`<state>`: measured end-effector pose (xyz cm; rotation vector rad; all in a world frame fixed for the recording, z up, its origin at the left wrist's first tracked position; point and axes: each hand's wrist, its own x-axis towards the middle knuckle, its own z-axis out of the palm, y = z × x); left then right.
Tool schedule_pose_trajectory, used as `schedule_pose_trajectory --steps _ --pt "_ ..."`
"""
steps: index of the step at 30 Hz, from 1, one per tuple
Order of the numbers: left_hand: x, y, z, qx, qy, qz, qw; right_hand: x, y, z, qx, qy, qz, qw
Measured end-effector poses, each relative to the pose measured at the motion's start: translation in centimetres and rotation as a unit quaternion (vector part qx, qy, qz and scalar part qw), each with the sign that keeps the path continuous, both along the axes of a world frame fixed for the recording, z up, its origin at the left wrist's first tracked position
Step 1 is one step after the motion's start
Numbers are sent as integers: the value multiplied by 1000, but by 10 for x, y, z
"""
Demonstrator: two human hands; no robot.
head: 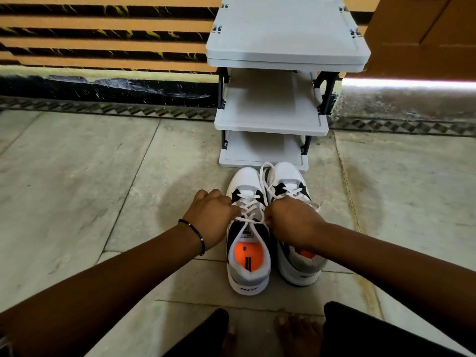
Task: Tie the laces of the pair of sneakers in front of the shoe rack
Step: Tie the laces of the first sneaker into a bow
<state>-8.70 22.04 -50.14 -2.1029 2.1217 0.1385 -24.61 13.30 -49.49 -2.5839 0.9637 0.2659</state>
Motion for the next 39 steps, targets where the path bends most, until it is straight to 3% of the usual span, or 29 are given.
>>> schedule_pose_trajectory --steps 7,16,20,22,23,25,26,28,31,33,35,36,37,39 --pt "10 1 -5 18 19 -21 999 1 -2 -3 -77 53 54 994" --pt "15 14 -10 35 23 -29 999 -3 5 -6 -90 53 66 992" --pt "14 15 -11 47 24 -21 998 -6 7 -6 -157 75 123 977" --pt "17 16 -12 53 29 -8 998 -8 7 -2 -90 46 119 988" --pt "19 16 -12 52 31 -6 998 -9 5 3 4 -1 83 997" --pt "17 20 -12 9 71 1 997 -7 4 15 221 -98 2 970" --pt "13 22 -13 -32 134 19 990 -5 5 19 291 -149 -34 944" --pt "2 25 -11 -99 301 102 943 -2 9 19 362 -227 -100 898" --pt "-8 17 -10 -98 486 248 832 3 22 7 433 -328 -207 814" --pt "-12 12 -8 -78 598 325 728 8 30 3 469 -377 -267 753" --pt "-16 10 -3 -70 691 373 615 14 33 5 483 -403 -297 719" --pt "-16 11 -2 -72 719 382 577 17 34 7 488 -408 -309 707" --pt "-16 12 -1 -73 735 384 555 19 33 7 489 -406 -321 702" --pt "-17 15 0 -73 748 376 543 20 34 9 477 -383 -338 715"
